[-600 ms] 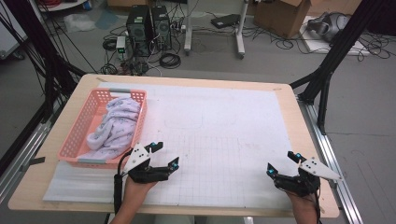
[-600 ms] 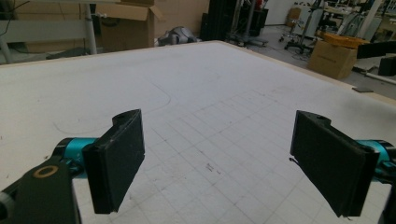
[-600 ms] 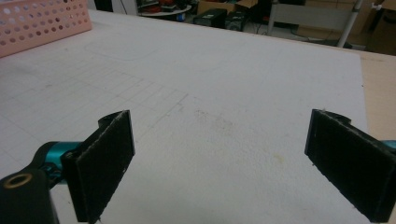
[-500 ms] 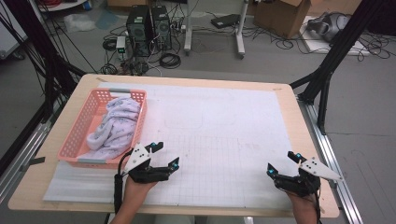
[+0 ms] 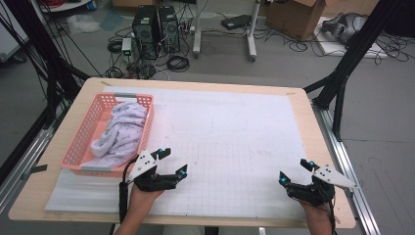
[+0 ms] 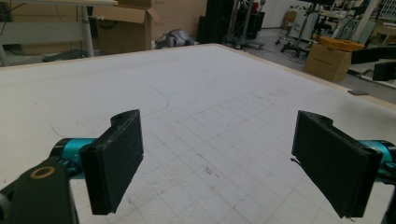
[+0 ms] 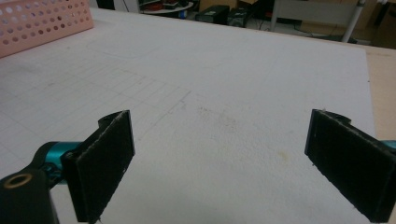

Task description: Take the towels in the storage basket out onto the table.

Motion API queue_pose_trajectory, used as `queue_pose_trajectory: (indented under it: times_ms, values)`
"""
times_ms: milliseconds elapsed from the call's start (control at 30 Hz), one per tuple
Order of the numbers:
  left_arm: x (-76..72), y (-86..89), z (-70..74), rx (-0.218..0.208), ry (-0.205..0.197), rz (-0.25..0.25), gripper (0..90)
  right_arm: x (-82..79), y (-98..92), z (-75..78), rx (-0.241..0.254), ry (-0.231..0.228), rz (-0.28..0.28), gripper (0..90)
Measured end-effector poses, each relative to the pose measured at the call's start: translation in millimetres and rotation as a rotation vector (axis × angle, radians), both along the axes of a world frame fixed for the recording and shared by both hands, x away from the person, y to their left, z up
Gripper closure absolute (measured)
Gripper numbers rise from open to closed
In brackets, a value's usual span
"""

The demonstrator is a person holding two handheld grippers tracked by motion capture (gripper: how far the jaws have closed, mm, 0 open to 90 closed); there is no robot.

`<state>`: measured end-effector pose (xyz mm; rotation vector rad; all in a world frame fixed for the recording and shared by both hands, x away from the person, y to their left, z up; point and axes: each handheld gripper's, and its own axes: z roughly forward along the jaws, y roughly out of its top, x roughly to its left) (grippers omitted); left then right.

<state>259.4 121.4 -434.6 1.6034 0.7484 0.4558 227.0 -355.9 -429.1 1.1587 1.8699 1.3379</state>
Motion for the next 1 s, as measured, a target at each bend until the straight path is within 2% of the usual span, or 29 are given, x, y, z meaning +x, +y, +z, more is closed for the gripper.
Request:
queue_pose_trajectory:
  times_ms: [200, 433, 600, 700, 767, 867, 967, 1000]
  values:
    - [0.6, -2.0, 2.6, -0.012, -0.007, -0.016, 17.0, -0.7, 0.3, 0.4, -0.007, 0.002, -0.004, 6.8]
    - [-0.2, -2.5, 15.5, -0.028, -0.014, -0.032, 15.5, -2.6, 0.3, -1.0, 0.007, 0.02, -0.018, 6.8]
    - [0.1, 0.6, 19.5, -0.039, -0.023, -0.027, 14.6, -2.4, 1.5, -0.3, 0.006, 0.023, -0.017, 6.8]
    - [1.3, 2.6, 19.5, -0.025, -0.034, -0.037, 13.4, -0.7, 1.7, -1.8, 0.0, 0.023, -0.023, 6.8]
    - [1.8, 2.8, 18.6, -0.008, -0.022, -0.035, 13.4, 1.3, 1.5, -3.6, 0.001, 0.039, -0.017, 6.8]
    - [3.2, 2.9, 20.4, -0.014, 0.008, -0.046, 13.5, 2.8, 1.3, -4.9, -0.016, 0.041, -0.014, 6.8]
    - [3.6, 2.7, 23.2, -0.013, 0.009, -0.049, 13.6, 2.3, 1.0, -4.4, -0.011, 0.044, -0.012, 6.8]
    - [3.6, 2.9, 25.1, -0.026, 0.005, -0.063, 13.7, 2.4, 0.8, -4.5, -0.009, 0.046, -0.008, 6.8]
